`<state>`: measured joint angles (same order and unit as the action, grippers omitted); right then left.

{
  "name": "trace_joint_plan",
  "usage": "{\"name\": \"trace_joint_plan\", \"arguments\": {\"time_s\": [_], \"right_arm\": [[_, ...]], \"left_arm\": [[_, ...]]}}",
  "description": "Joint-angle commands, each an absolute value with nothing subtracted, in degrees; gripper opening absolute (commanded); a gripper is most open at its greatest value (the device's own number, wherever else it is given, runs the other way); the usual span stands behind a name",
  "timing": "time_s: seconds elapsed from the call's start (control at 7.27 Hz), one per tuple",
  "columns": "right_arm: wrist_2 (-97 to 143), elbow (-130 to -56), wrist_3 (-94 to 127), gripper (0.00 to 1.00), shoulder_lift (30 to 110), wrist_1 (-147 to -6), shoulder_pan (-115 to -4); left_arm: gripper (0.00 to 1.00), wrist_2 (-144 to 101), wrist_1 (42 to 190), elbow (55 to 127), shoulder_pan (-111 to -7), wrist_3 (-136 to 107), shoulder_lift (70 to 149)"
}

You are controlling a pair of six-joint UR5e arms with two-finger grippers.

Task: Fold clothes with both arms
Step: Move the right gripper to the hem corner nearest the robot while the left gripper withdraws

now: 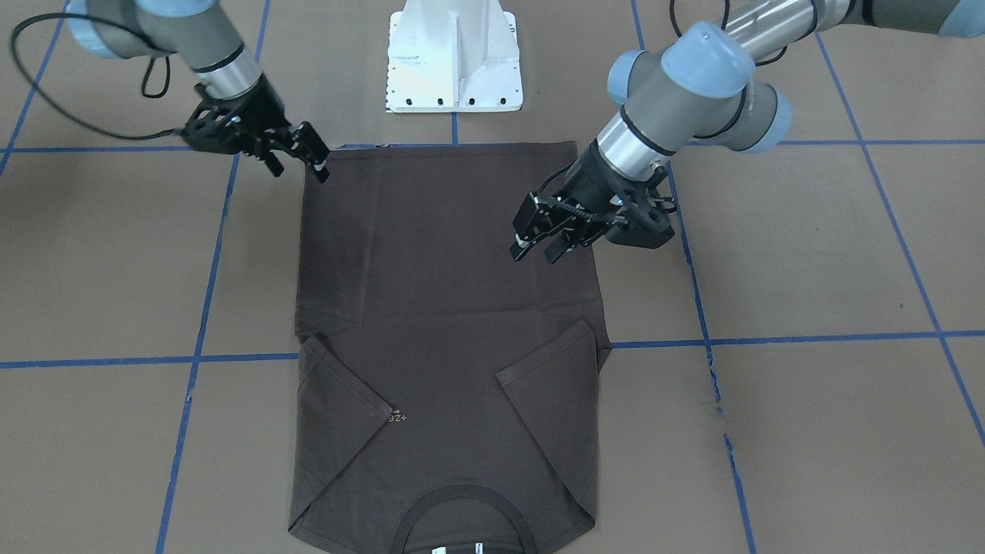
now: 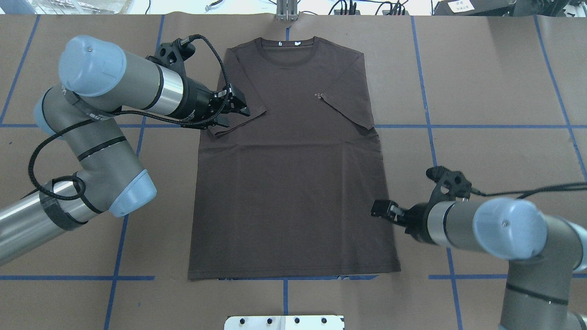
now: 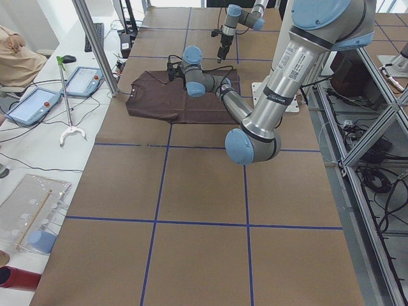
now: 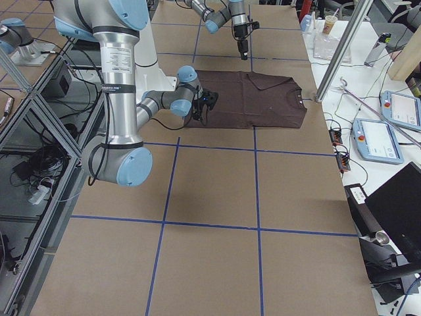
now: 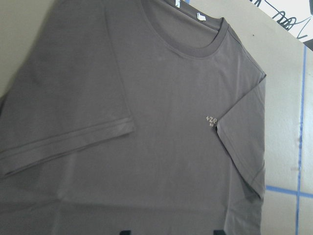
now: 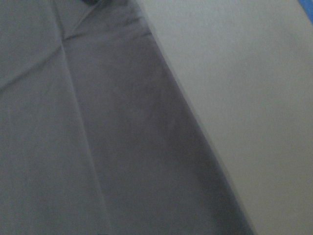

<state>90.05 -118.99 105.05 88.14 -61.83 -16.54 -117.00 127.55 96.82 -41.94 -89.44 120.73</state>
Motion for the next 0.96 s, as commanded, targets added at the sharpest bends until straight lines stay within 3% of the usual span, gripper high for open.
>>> {"name": "trace_joint_plan", "arguments": {"time_s": [0.0, 0.28, 0.55, 0.83], "right_arm": [[74.58, -119.62, 115.01, 0.92, 87.90, -70.33, -2.86], [70.23, -120.06, 121.78, 0.84, 88.06, -74.00, 1.40], [70.22, -120.06, 122.08, 0.75, 88.59, -74.09, 0.88], [70.22, -120.05, 121.99, 0.74, 89.56, -76.01, -1.04]], "left_arm": [[0.67, -117.16, 127.53, 97.74, -41.31, -91.14, 119.36], [0.77, -117.07, 127.62, 97.47, -41.13, -91.06, 118.22], [0.78, -115.06, 127.53, 97.38, -40.70, -91.14, 118.12], [0.79, -114.96, 127.62, 97.12, -40.25, -91.06, 118.04]]}}
